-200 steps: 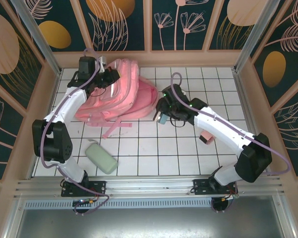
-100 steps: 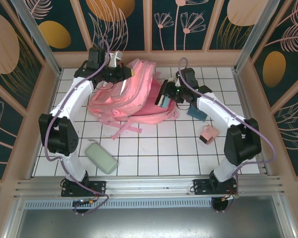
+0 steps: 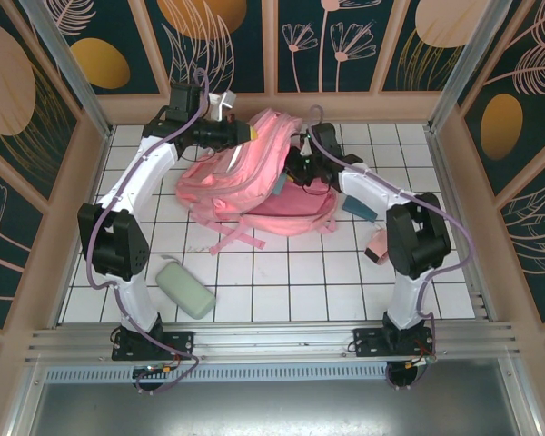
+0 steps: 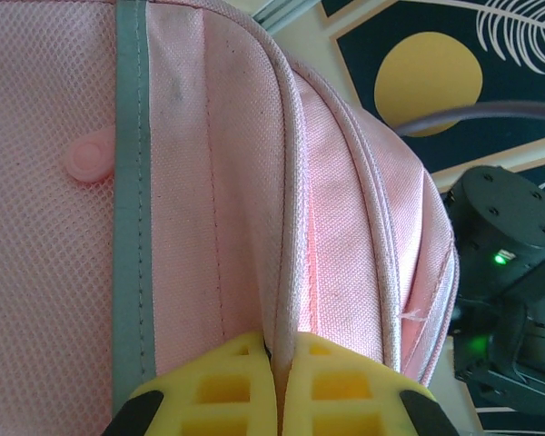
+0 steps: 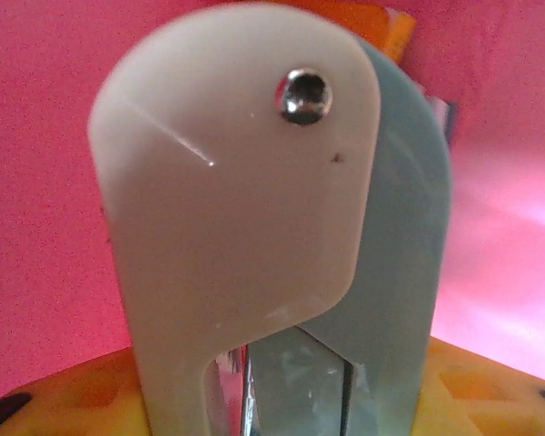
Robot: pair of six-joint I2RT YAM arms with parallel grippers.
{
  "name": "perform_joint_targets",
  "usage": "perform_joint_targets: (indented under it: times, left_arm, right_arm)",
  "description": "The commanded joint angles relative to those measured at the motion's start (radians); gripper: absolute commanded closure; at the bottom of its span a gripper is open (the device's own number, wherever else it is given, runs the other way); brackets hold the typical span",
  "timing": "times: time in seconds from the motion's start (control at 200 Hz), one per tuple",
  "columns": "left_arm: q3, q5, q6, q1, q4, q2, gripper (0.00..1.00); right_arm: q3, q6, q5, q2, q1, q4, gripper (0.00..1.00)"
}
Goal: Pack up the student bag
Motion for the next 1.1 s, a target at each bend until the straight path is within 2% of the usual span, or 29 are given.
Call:
perform_joint_targets:
  times: [0.0,0.075,0.145,0.285,0.37,0.445,0.661,0.901,1.096]
  left_arm:
    - [0.064,0.120,0.033,-0.011,0.130,-0.040,1.00]
    - [0.063,0.116,0.038,-0.012,0.126,-0.043,1.00]
    - [0.058,0.114,0.040,-0.011,0.126,-0.041,1.00]
    - [0.046,0.099,0.026,-0.011,0.147,-0.039,1.00]
    - [0.038,0.096,0.012,-0.011,0.167,-0.038,1.00]
    - [0.039,0.087,0.010,-0.012,0.168,-0.038,1.00]
    - [0.024,0.063,-0.011,-0.010,0.196,-0.033,1.00]
    - [-0.018,0.028,-0.069,0.014,0.269,-0.060,1.00]
    - [-0.099,-0.027,-0.125,0.042,0.353,-0.113,1.00]
  right_arm:
    - [0.071,0.131,-0.064,0.078,0.007,0.150,0.54]
    - [0.078,0.211,-0.116,0.127,0.015,0.259,0.52]
    - [0.116,0.232,-0.113,0.165,0.035,0.300,0.48]
    - [0.218,0.215,-0.102,0.242,0.059,0.259,0.35]
    - [0.224,0.184,-0.078,0.242,0.061,0.228,0.25]
    - [0.218,0.159,-0.065,0.230,0.059,0.202,0.20]
    - [0.190,0.096,-0.062,0.185,0.058,0.163,0.14]
    - [0.025,0.034,-0.050,0.031,0.040,0.218,0.15]
    - [-0.130,-0.013,-0.117,-0.106,0.023,0.277,0.19]
